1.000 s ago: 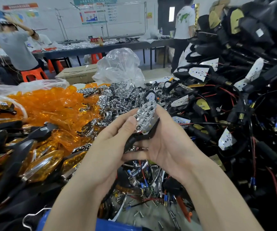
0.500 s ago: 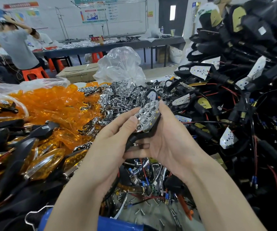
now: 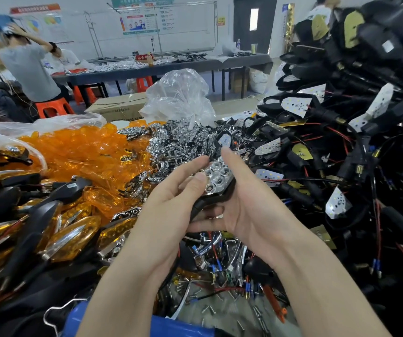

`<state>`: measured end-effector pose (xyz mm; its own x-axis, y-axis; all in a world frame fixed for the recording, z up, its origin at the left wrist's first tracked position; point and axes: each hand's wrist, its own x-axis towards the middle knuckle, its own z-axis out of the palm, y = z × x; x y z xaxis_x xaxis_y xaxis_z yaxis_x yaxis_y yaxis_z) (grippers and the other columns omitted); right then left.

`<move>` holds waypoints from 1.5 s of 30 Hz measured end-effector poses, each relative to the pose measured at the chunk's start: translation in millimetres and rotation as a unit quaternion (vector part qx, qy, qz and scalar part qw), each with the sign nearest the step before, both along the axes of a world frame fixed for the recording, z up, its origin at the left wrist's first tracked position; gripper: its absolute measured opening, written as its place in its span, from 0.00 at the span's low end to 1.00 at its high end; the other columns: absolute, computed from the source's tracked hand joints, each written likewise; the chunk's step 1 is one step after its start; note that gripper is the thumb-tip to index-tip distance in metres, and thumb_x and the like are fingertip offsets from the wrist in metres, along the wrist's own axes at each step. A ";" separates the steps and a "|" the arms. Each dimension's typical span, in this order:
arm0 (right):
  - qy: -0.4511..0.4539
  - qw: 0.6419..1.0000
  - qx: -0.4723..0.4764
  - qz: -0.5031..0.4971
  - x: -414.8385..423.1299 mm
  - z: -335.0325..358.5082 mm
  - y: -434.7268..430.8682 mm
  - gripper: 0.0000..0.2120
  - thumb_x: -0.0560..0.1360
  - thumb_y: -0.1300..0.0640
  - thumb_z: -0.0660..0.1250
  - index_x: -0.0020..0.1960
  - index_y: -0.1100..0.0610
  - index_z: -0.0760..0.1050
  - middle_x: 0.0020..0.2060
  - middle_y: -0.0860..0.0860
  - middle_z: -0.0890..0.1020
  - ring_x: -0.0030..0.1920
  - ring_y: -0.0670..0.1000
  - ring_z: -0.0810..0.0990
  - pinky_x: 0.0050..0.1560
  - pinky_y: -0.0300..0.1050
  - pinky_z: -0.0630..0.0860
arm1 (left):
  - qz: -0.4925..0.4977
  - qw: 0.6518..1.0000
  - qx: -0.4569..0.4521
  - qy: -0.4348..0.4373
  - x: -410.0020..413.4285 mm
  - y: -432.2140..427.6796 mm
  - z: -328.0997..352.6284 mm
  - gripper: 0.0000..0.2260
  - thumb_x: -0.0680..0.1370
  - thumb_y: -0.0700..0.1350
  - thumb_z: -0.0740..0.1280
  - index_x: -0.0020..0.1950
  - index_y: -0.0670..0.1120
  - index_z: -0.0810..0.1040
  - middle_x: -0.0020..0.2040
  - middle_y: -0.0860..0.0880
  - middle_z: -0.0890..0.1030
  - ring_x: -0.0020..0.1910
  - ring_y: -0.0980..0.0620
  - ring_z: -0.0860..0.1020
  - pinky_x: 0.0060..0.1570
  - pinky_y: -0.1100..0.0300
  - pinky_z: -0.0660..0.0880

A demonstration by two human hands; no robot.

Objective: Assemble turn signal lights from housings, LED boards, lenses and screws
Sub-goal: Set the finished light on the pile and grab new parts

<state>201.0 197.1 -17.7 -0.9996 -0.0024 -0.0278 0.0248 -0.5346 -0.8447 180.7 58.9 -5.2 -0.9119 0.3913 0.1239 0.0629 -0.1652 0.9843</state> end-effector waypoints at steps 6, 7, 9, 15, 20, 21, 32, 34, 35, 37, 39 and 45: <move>0.012 1.000 -0.016 -0.017 0.3 7.3 2.0 0.19 0.83 0.50 0.65 0.65 0.63 0.73 0.49 0.58 0.85 0.45 0.57 0.87 0.40 0.57 0.84 | 0.004 0.989 -0.134 0.069 -11.9 -16.3 -5.1 0.13 0.77 0.61 0.62 0.60 0.66 0.79 0.57 0.60 0.83 0.57 0.55 0.82 0.57 0.47 0.79; 0.015 0.999 -0.021 -0.027 1.0 9.2 4.0 0.16 0.83 0.51 0.66 0.63 0.62 0.74 0.47 0.57 0.85 0.45 0.57 0.87 0.41 0.58 0.84 | 0.000 0.987 -0.147 0.065 -13.1 -19.8 -3.3 0.13 0.76 0.61 0.62 0.59 0.66 0.79 0.56 0.59 0.84 0.57 0.54 0.82 0.57 0.45 0.79; 0.014 0.999 -0.023 -0.044 2.0 12.5 7.7 0.13 0.82 0.51 0.66 0.60 0.60 0.74 0.46 0.56 0.85 0.45 0.56 0.88 0.39 0.56 0.84 | -0.013 0.983 -0.170 0.064 -12.4 -27.0 1.8 0.10 0.76 0.62 0.64 0.55 0.66 0.81 0.54 0.56 0.85 0.53 0.52 0.84 0.53 0.46 0.81; 0.027 0.998 -0.026 -0.056 3.7 14.2 8.5 0.10 0.81 0.53 0.67 0.57 0.58 0.75 0.45 0.55 0.85 0.45 0.57 0.88 0.38 0.55 0.84 | -0.004 0.969 -0.218 0.112 -1.2 -32.6 16.2 0.04 0.79 0.46 0.68 0.50 0.53 0.82 0.43 0.56 0.85 0.37 0.56 0.84 0.36 0.67 0.79; 0.030 0.997 -0.040 -0.060 2.4 13.6 4.1 0.06 0.81 0.54 0.66 0.53 0.57 0.76 0.45 0.54 0.86 0.45 0.54 0.88 0.40 0.55 0.84 | 0.032 0.964 -0.225 0.140 1.9 -28.4 20.0 0.05 0.79 0.44 0.69 0.49 0.53 0.82 0.37 0.55 0.85 0.35 0.60 0.82 0.35 0.73 0.74; 0.032 0.997 -0.045 -0.061 2.4 13.3 3.7 0.05 0.82 0.54 0.66 0.51 0.55 0.76 0.45 0.54 0.86 0.45 0.54 0.88 0.40 0.56 0.84 | 0.037 0.962 -0.227 0.147 2.1 -27.7 20.0 0.05 0.79 0.44 0.69 0.48 0.54 0.81 0.38 0.55 0.85 0.36 0.60 0.82 0.36 0.73 0.74; 0.061 0.993 -0.062 -0.075 -3.5 11.0 -1.7 0.07 0.79 0.58 0.68 0.57 0.53 0.74 0.50 0.58 0.87 0.50 0.59 0.87 0.49 0.55 0.85 | 0.004 0.968 -0.231 0.095 1.5 -29.5 16.6 0.07 0.81 0.53 0.62 0.53 0.58 0.79 0.44 0.59 0.84 0.41 0.63 0.82 0.35 0.75 0.73; 0.079 0.993 -0.055 -0.073 -3.0 12.2 -2.7 0.11 0.76 0.58 0.71 0.56 0.54 0.75 0.51 0.58 0.87 0.52 0.59 0.87 0.46 0.52 0.84 | -0.010 0.969 -0.229 0.093 3.3 -29.3 19.0 0.12 0.79 0.61 0.60 0.52 0.60 0.81 0.43 0.58 0.85 0.37 0.64 0.81 0.32 0.74 0.71; 0.087 0.993 -0.044 -0.071 -2.6 12.4 -3.6 0.10 0.75 0.58 0.72 0.55 0.53 0.76 0.52 0.58 0.87 0.52 0.58 0.87 0.47 0.53 0.83 | -0.016 0.970 -0.225 0.092 4.2 -28.4 19.9 0.14 0.78 0.64 0.59 0.52 0.61 0.81 0.42 0.55 0.85 0.35 0.63 0.79 0.31 0.73 0.70; 0.097 0.992 -0.026 -0.070 -2.2 11.9 -5.3 0.06 0.75 0.57 0.71 0.51 0.50 0.80 0.52 0.57 0.87 0.53 0.57 0.87 0.50 0.58 0.78 | -0.028 0.974 -0.206 0.086 5.9 -25.6 21.0 0.14 0.77 0.66 0.59 0.51 0.62 0.80 0.41 0.52 0.86 0.33 0.59 0.78 0.30 0.71 0.70; 0.099 0.992 -0.024 -0.071 -1.5 12.1 -6.9 0.07 0.74 0.56 0.69 0.52 0.50 0.79 0.52 0.56 0.87 0.54 0.56 0.87 0.52 0.62 0.74 | -0.029 0.977 -0.192 0.083 6.4 -22.5 20.7 0.14 0.75 0.65 0.61 0.50 0.61 0.80 0.38 0.51 0.84 0.30 0.58 0.77 0.28 0.70 0.70; 0.102 0.993 -0.027 -0.059 -0.1 13.2 -10.6 0.10 0.72 0.57 0.69 0.52 0.49 0.78 0.50 0.55 0.87 0.51 0.55 0.86 0.47 0.55 0.75 | -0.041 0.975 -0.196 0.092 6.4 -19.5 19.7 0.12 0.78 0.63 0.60 0.52 0.61 0.81 0.30 0.49 0.78 0.27 0.56 0.72 0.26 0.68 0.68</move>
